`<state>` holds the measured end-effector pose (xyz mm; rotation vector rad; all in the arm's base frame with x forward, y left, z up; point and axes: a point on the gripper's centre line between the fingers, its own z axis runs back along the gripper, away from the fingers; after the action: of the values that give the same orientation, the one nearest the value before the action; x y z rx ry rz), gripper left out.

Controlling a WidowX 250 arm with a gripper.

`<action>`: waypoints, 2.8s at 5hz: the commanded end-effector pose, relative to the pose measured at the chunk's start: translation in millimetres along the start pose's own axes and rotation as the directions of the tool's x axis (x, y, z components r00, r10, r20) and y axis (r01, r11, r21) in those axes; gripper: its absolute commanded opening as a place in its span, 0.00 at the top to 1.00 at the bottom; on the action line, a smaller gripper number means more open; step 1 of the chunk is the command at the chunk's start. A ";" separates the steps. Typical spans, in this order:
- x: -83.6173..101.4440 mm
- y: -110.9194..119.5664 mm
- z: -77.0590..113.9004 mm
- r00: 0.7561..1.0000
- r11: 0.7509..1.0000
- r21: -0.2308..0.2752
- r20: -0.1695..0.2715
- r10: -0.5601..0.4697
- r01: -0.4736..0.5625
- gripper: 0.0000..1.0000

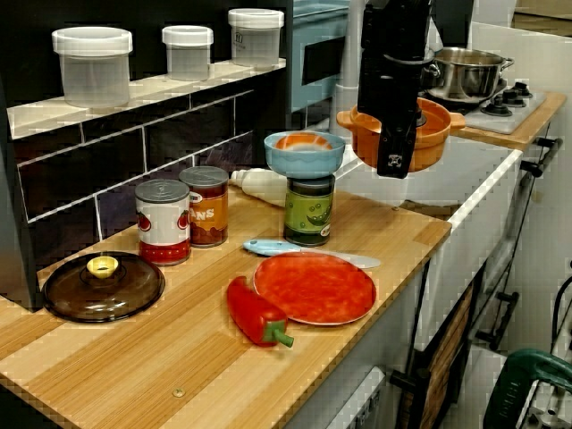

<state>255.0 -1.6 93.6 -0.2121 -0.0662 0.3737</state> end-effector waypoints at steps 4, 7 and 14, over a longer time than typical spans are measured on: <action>-13.3 14.0 -9.6 0.998 1.000 -0.009 0.060 0.005 -0.005 1.00; -15.8 16.6 -35.5 0.996 1.000 0.021 0.092 0.015 -0.017 1.00; -9.2 23.6 -62.7 0.990 0.996 0.063 0.127 0.056 -0.065 0.00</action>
<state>245.3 -1.7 24.3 -0.1254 -0.1547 0.4459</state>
